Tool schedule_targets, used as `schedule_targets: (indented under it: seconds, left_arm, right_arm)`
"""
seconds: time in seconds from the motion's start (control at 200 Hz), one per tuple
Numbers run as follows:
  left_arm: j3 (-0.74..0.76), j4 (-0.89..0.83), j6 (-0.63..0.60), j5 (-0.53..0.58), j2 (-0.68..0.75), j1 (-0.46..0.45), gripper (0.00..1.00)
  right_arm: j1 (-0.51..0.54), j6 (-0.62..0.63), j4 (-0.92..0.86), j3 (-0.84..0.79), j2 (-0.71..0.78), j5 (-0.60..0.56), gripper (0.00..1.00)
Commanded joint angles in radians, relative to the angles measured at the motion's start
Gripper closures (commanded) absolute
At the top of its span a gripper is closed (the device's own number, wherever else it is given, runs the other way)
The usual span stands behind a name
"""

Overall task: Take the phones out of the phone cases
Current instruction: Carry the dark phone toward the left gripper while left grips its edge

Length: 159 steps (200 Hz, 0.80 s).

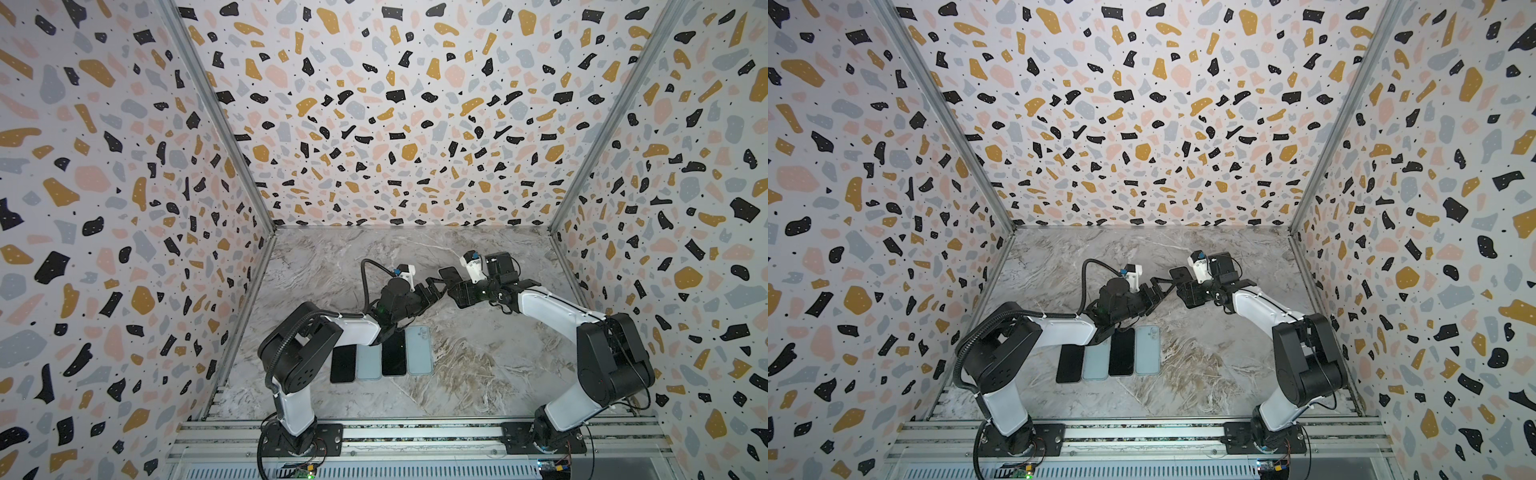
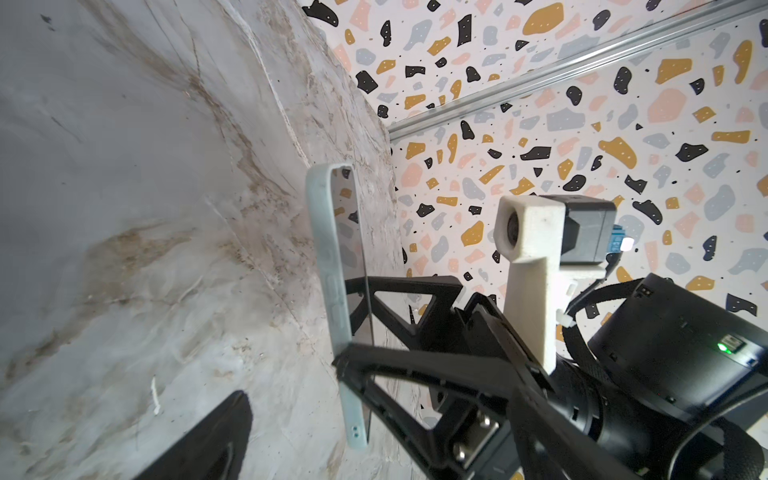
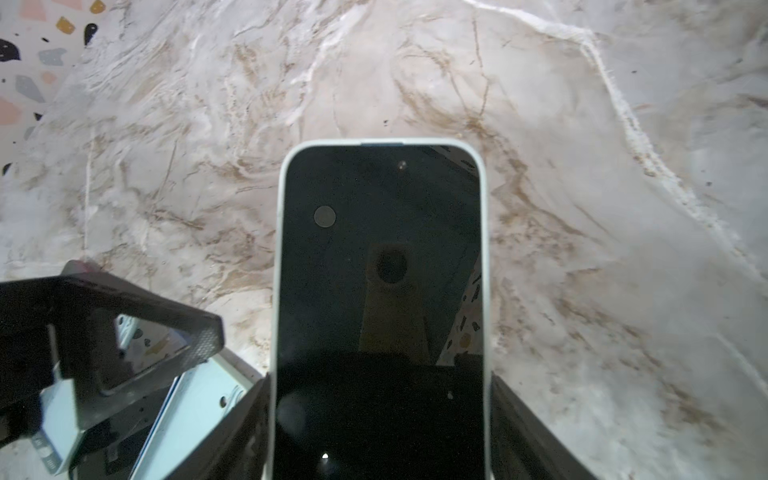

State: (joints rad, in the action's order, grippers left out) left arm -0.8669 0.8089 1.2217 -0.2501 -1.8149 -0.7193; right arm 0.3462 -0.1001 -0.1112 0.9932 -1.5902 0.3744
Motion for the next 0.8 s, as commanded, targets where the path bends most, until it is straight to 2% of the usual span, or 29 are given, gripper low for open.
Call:
schedule_targets:
  seconds: [0.0,0.235,0.581,0.791]
  left_arm:
    - [-0.016,0.091,0.038,-0.012,-0.01,0.012,0.06]
    - [0.003,0.111,0.06,0.0,-0.018,0.027,0.13]
    - [0.017,0.172,0.086,0.0,-0.039,0.032,0.29]
    - [0.02,0.196,0.097,-0.009,-0.053,0.032,0.43]
  right_arm:
    - [0.025,-0.003,0.019,0.0,0.068,0.045,0.76]
    - [0.051,-0.016,0.025,-0.028,0.113,0.067,0.76]
    - [0.07,-0.047,0.033,-0.043,0.119,0.087,0.77]
    - [0.085,-0.058,0.037,-0.047,0.12,0.091,0.78]
